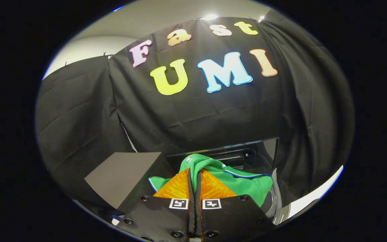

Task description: Put the clothes into the washing machine and then close the washing machine lid.

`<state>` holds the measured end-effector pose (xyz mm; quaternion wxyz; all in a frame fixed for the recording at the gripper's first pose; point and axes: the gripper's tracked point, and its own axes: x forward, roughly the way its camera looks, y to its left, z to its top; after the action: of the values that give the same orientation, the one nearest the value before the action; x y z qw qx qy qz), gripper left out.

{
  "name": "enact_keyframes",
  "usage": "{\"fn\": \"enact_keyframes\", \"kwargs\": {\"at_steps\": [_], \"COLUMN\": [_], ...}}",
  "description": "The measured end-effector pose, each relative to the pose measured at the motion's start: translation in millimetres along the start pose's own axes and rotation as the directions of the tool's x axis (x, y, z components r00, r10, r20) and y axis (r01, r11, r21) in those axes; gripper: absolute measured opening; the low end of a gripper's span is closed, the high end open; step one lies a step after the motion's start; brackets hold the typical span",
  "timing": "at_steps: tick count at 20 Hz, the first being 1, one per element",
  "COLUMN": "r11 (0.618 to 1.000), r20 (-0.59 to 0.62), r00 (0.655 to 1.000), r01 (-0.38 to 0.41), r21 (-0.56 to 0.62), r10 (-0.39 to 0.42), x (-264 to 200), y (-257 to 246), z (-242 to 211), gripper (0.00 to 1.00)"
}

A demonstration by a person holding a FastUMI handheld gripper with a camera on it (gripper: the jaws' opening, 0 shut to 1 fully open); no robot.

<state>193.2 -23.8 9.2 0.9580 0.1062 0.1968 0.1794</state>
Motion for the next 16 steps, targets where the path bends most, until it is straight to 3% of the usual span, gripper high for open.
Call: {"fn": "enact_keyframes", "kwargs": {"at_steps": [16], "r11": [0.993], "r20": [-0.132], "r00": [0.985], "r01": [0.103], "r21": [-0.062], "r10": [-0.110], "x": [51.8], "y": [-46.7], "z": [-88.7], "gripper": [0.01]}}
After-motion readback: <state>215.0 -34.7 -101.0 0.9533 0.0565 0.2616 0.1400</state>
